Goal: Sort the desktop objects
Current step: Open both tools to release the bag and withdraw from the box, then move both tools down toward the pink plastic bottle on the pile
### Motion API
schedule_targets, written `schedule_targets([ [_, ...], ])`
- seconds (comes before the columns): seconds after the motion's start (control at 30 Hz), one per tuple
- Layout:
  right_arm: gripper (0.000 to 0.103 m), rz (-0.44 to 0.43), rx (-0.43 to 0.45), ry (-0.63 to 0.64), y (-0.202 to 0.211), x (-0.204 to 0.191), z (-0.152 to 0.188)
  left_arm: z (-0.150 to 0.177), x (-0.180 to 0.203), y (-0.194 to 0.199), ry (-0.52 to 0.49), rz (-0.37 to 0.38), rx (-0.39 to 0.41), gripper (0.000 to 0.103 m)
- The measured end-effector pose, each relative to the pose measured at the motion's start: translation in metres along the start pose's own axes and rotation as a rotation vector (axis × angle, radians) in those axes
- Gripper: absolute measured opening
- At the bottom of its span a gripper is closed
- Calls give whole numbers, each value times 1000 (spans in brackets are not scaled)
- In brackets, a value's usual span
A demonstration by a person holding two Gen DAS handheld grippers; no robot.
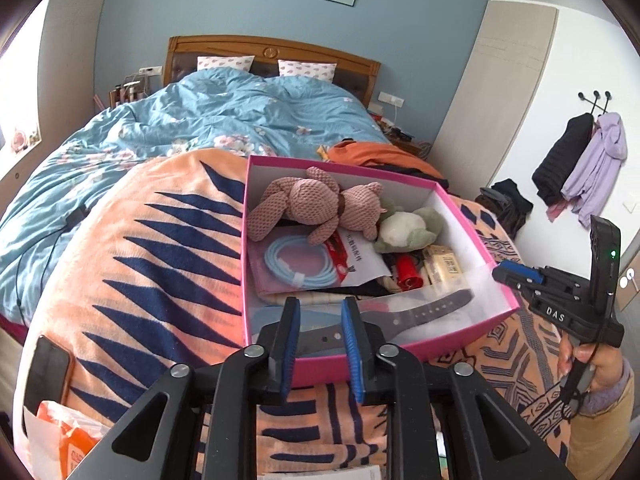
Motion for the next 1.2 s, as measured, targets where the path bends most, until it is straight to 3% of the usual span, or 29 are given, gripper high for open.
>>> schedule_targets([
  [0.1,26,34,48,3,13,3,-3,4,4,8,-15,11,19,34],
  [0.17,26,20,56,14,16,-1,-4,6,7,12,-22,15,27,41],
  [0.3,26,-20,64,11,21,-9,-1,13,14,25,-41,42,47,48],
  [0.57,27,-132,131,-11,57,-24,6,27,25,62,-53,106,74,55],
  [0.87,27,-247,155,50,109,-61,37,61,39,85,-91,168,31,55],
  [1.2,27,-262,187,71,159,-80,69,93,56,123,-128,237,38,57],
])
Point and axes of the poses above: each gripper's, at about its wrist camera, not at the fingertips, and y roughly against the way its jaws point, x to its right, z to its underside, the point moved 7 cm from there along -y, roughly the way its jaws point, and after that the axes turned 5 degrees about y, right-handed, at the moved point
